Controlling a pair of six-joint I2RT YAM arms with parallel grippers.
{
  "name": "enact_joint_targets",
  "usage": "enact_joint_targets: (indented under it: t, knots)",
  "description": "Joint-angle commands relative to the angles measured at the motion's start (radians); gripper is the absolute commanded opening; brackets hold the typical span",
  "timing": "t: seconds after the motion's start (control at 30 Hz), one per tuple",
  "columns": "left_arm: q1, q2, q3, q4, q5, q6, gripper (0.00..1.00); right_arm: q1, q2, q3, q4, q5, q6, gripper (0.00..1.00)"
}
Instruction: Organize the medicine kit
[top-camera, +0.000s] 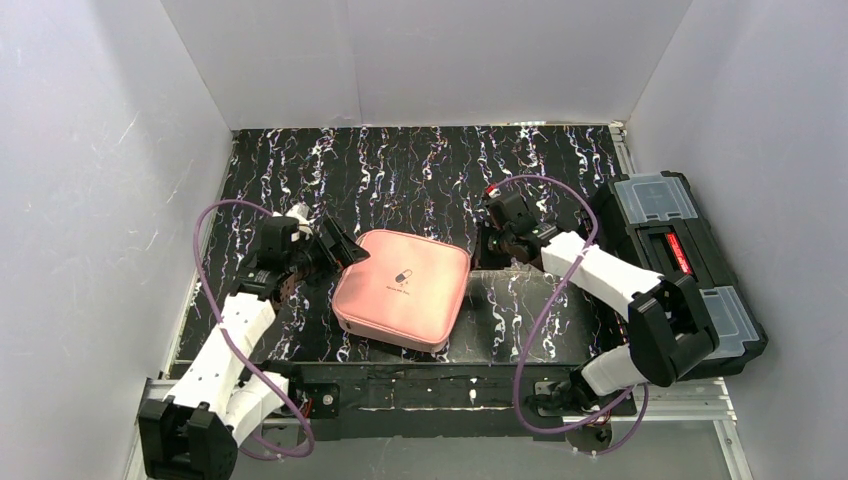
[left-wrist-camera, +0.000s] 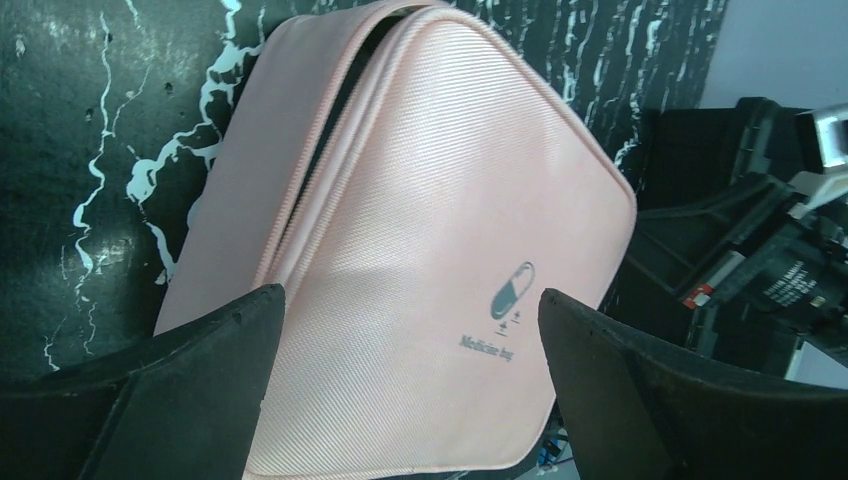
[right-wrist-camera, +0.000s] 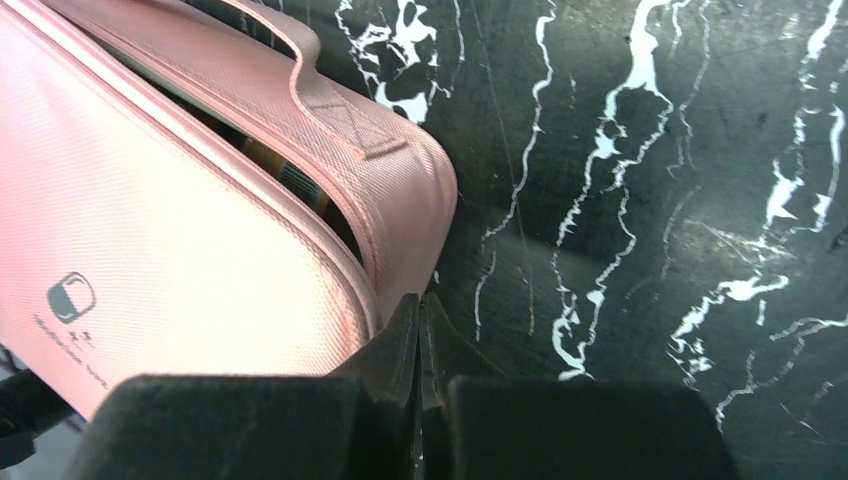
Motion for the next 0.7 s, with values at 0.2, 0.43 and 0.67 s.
enact_joint_targets:
  t: [0.2, 0.43, 0.67]
  knots:
    - [-0.006, -0.071, 0.063, -0.081, -0.026, 0.073, 0.98, 0.001, -0.155, -0.050, -0.110, 0.013, -0.081, 0.04]
    - [-0.006, -0.053, 0.059, -0.076, -0.024, 0.096, 0.98, 0.003, -0.182, -0.046, -0.113, -0.074, -0.053, 0.04]
    - [-0.005, -0.049, 0.044, -0.063, -0.023, 0.099, 0.98, 0.031, -0.101, 0.022, -0.116, -0.057, -0.033, 0.05]
